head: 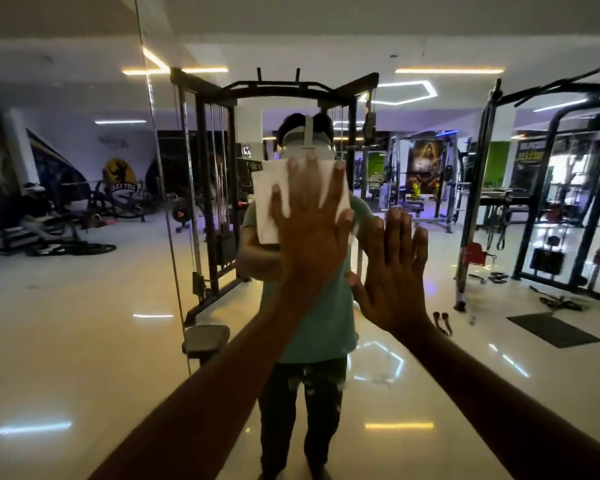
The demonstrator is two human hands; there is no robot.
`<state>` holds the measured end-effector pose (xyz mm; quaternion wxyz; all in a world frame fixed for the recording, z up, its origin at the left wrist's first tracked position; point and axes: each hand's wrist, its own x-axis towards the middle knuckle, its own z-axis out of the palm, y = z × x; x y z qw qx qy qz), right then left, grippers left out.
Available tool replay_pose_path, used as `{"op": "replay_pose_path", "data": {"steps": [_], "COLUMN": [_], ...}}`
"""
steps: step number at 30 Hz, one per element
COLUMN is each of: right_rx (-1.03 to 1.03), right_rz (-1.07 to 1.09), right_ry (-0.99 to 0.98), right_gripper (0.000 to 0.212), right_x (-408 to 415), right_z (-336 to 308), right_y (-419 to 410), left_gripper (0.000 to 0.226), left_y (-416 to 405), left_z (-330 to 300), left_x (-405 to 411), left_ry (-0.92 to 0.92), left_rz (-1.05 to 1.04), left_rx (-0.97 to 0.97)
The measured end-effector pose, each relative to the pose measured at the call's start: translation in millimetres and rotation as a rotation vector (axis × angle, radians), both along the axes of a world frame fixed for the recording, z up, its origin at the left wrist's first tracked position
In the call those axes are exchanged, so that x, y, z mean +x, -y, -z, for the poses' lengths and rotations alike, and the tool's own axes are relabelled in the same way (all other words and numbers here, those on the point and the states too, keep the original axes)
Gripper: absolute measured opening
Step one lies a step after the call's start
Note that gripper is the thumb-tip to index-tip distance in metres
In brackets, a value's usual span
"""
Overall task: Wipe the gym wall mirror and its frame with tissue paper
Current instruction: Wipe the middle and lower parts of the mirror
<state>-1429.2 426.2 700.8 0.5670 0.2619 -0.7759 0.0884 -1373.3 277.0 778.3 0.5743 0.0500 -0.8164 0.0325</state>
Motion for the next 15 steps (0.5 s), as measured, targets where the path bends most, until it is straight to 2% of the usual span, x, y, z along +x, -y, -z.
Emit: {"op": "replay_pose_path", "data": {"steps": [2,4,6,9,11,12,13,15], "right_rx": [-0.007,-0.018,-0.028,-0.043,-0.048,-0.045,-0.039,-0.023], "right_rz": [-0.023,-0.03,-0.017,-0.009,0.004,0.009,0.013,0.005], "right_ry": [0.003,0.006,0.008,-0.002,-0.003,-0.005,-0.009,-0.018], "right_gripper": [0.091,0.091,0.091,0.091,0.09,0.09,0.09,0.091], "right_x": [0.3,-0.2,-2.0,-5.0,-5.1,-4.5,-3.7,-1.7], "right_z": [-0.4,-1.3,-0.4,1.6,2.6,3.1,3.1,1.3], "right_y": [-2.6,-1.2,-0.9,2.6,4.0,3.3,2.9,3.6], "left_gripper": [0.069,0.07,0.069,0.066,0.066,0.067,0.068,0.07], "left_y": [7.9,50.4,107.9,163.4,135.7,106.9,74.7,15.6], "left_z": [-4.9,-8.9,-1.8,10.2,9.6,9.2,11.5,22.2], "left_x": [-2.0,9.3,28.3,46.5,36.9,28.4,18.4,-1.7], "left_ry": [0.083,0.071,-0.006,-0.097,-0.184,-0.21,-0.186,-0.064], "left_rz": [0.068,0.044,-0.053,-0.172,-0.221,-0.235,-0.212,-0.064], "left_rx": [-0.246,-0.352,-0.218,0.096,0.349,0.392,0.356,0.103]}}
